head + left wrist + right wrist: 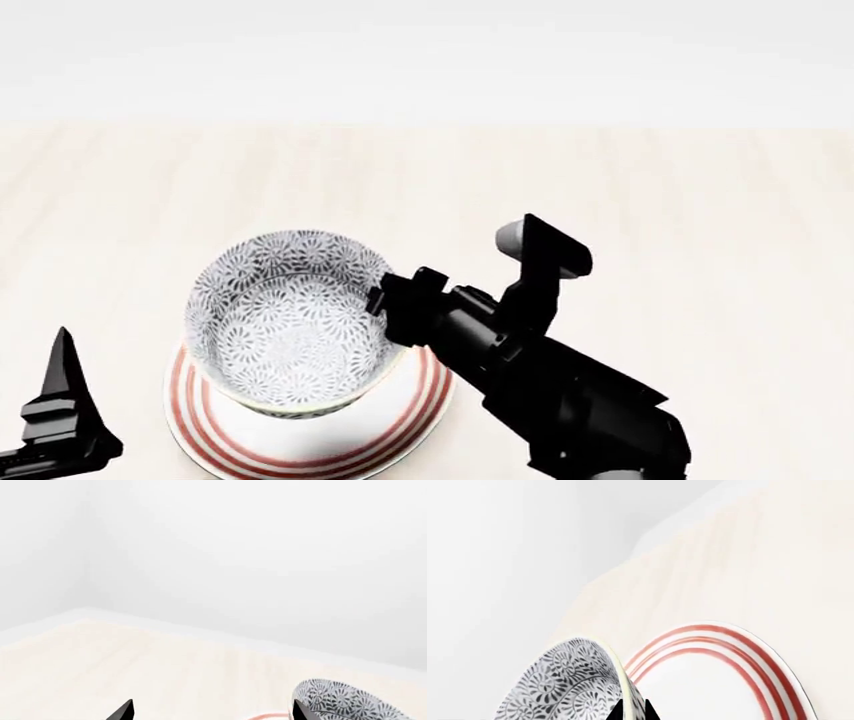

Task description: Put the bowl on the plate.

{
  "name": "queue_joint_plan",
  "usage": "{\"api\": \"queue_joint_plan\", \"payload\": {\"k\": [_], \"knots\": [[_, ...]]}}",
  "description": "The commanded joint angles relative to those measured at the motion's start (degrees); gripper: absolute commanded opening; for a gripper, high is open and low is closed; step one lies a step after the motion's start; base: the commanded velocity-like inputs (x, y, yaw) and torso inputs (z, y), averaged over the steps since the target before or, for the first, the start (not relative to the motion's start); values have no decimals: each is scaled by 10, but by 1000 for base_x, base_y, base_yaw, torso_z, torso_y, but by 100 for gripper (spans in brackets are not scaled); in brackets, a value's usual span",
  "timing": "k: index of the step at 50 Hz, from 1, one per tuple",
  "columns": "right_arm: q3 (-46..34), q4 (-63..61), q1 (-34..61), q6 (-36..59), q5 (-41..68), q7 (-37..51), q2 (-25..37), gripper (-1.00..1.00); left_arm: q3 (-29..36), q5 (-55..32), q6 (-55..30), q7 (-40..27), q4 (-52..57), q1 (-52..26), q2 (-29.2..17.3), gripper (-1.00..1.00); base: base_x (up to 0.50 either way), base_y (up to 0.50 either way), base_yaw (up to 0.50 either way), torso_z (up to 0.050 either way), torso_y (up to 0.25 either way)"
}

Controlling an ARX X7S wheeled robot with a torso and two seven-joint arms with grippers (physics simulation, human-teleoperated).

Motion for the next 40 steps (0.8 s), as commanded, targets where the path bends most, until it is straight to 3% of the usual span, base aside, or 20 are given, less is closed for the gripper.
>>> {"api": "queue_joint_plan", "payload": {"k": [1, 28, 40], "knots": [[-16, 0, -8, -21, 54, -11, -12, -100, -12, 16, 12, -9, 19, 18, 11, 100, 0, 0, 0, 0, 0], [169, 0, -30, -8, -123, 10, -12, -100, -17, 5, 15, -14, 33, 26, 3, 100, 0, 0, 0, 0, 0], [167, 0, -32, -6, -126, 16, -12, -100, -15, 5, 20, -13, 32, 28, 0, 100, 0, 0, 0, 0, 0]]}}
